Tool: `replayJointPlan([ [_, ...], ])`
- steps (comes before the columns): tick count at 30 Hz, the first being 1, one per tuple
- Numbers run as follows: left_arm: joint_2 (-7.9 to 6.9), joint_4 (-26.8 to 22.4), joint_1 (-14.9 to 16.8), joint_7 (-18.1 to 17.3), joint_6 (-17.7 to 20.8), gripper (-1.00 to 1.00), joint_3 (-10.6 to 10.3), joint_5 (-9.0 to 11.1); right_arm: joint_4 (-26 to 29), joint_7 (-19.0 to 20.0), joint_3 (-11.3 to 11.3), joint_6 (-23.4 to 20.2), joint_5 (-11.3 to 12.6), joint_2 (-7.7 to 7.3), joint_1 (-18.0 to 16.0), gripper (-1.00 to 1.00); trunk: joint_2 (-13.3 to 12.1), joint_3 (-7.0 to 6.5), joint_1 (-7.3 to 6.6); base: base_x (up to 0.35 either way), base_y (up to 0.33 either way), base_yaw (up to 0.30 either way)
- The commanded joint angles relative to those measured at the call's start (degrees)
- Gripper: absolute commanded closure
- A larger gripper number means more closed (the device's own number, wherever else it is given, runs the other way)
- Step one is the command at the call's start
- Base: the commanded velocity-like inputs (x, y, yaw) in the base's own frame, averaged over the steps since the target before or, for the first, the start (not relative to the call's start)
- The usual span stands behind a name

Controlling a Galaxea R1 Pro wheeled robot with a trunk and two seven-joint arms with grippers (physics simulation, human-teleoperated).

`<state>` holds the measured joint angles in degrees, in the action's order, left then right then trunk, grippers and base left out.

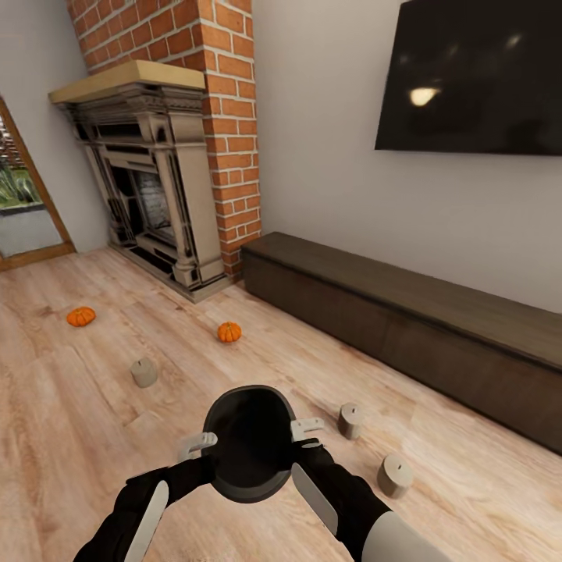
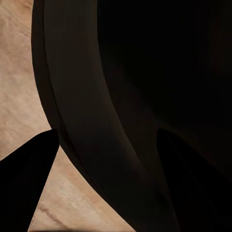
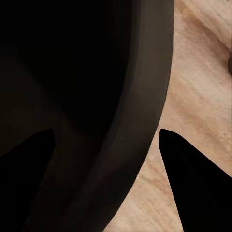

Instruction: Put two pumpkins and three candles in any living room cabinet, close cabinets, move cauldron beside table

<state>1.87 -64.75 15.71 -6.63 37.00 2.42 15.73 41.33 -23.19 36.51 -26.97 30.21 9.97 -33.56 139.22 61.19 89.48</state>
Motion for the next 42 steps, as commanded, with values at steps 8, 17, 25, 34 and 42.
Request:
replayJointPlan([
  [8,-0.02,-0.02,0.02,-0.05,0.00,1.00,0.13,-0.09,1.47,0.25,0.04,0.51,0.73,0.03,-0.01,1.00,0.01,0.00,-0.01,0.000,0.000,0.292],
  [17,-0.02,-0.02,0.02,-0.04,0.00,1.00,0.13,-0.01,1.47,0.25,0.03,0.51,0.73,0.03,-0.01,1.00,0.01,0.00,-0.01,0.000,0.000,0.292],
  [25,-0.02,-0.02,0.02,-0.01,0.00,1.00,0.13,0.00,1.47,0.25,0.05,0.51,0.73,0.03,-0.01,1.00,0.01,0.00,-0.01,-0.035,0.000,0.292],
  [34,-0.02,-0.02,0.02,0.00,0.00,1.00,0.13,0.00,1.47,0.25,0.05,0.51,0.73,0.03,-0.01,1.00,0.01,0.00,-0.01,-0.274,0.000,0.292],
  [42,-0.02,-0.02,0.02,-0.04,0.00,1.00,0.13,0.00,1.47,0.25,0.05,0.51,0.73,0.03,-0.01,1.00,0.01,0.00,-0.01,-0.310,-0.033,0.292],
])
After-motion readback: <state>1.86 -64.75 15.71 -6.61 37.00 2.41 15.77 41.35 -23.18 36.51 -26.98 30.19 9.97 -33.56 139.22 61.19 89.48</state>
